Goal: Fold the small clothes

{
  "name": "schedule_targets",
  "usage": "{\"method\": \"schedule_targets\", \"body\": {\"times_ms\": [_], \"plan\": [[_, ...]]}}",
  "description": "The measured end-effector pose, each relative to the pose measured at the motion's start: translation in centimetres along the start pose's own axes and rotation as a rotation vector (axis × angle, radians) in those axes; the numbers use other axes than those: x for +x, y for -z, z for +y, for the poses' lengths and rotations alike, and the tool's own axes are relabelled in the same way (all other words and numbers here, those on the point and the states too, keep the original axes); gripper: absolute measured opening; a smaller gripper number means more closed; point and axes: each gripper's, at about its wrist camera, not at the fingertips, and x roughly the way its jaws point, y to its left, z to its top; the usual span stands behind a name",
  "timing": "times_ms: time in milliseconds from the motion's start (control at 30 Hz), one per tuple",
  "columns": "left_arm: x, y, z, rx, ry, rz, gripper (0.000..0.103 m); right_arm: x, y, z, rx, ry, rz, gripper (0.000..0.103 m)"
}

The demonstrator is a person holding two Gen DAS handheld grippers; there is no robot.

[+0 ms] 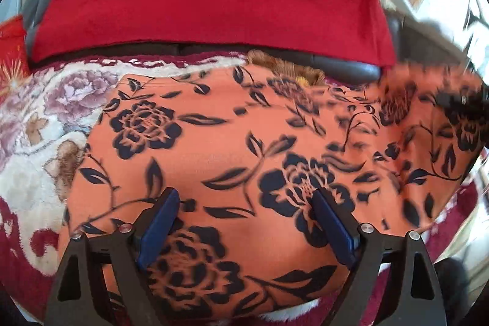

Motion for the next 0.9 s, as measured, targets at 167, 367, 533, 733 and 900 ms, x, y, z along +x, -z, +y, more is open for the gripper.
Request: {"method": "schedule_targets", "body": {"times_ms": [167,367,533,733,900], "plan": [[-3.9,-1.9,6.9,-0.255,-0.085,-0.165,0.090,2.9,3.0,11.3,-0.290,-0.087,0.053,0.015],[-3.9,-1.0,14.9,-0.534,-0.197,-0.126,0.088,10.6,7.8,13.7,-0.334,-0.100,0.277,0.015],[-5.0,-1.1,15.8,-0.529,-0.220,-0.164,0.088,5.9,2.4,15.8,-0.303,-0.158,0.138,0.014],[-6.5,-0.9,18.2,-0.636,-0.246,-0.211,0.088,8.7,6.1,20.6,-0.452,-0.114,0.200,0.015],[-6.5,-0.6,19.0,-0.637,-0.253,-0.200,0.088,12.5,9.8,20.8,-0.468,-0.056,0.300,0.016]]}}
